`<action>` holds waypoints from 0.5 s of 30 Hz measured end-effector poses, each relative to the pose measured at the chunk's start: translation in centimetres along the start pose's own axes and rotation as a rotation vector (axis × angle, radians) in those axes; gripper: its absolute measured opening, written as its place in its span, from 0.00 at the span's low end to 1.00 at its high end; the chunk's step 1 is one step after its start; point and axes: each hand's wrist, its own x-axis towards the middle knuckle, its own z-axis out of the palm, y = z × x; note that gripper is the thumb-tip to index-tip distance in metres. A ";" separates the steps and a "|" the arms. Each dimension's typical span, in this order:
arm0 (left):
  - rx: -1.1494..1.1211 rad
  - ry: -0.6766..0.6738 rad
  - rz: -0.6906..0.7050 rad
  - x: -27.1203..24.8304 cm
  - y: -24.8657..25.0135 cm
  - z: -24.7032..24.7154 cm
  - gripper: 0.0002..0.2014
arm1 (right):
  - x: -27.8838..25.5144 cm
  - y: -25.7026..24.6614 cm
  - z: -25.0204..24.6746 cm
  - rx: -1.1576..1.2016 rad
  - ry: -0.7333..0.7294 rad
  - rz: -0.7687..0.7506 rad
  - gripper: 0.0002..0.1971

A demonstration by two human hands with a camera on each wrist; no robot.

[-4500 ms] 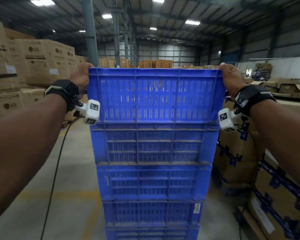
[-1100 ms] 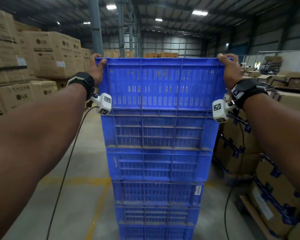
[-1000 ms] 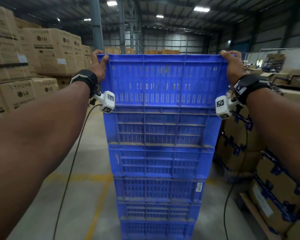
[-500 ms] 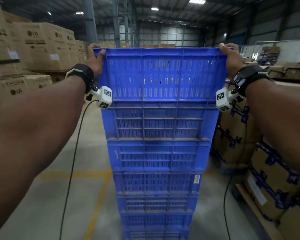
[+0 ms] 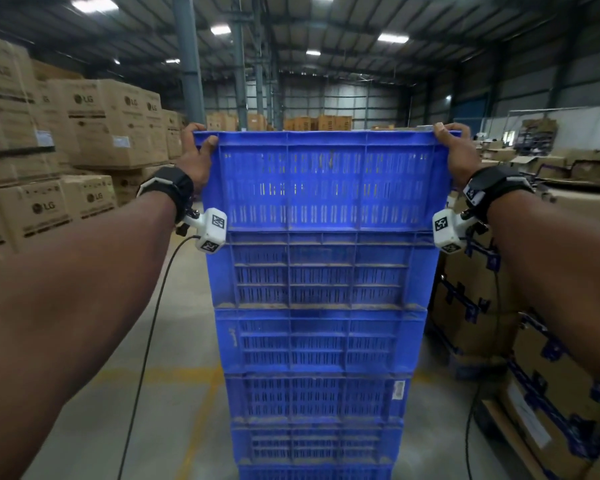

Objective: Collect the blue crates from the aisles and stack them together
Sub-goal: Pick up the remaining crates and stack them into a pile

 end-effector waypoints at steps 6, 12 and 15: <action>0.017 -0.030 -0.032 0.6 -0.4 -0.6 0.21 | 0.1 -0.1 0.6 0.011 -0.031 -0.010 0.11; 0.097 -0.012 -0.007 0.1 1.0 -0.1 0.21 | 0.0 -0.6 0.5 -0.190 0.041 0.004 0.25; 0.414 0.164 0.100 -1.5 2.5 1.0 0.25 | -0.4 -0.3 0.0 -0.551 0.091 -0.090 0.41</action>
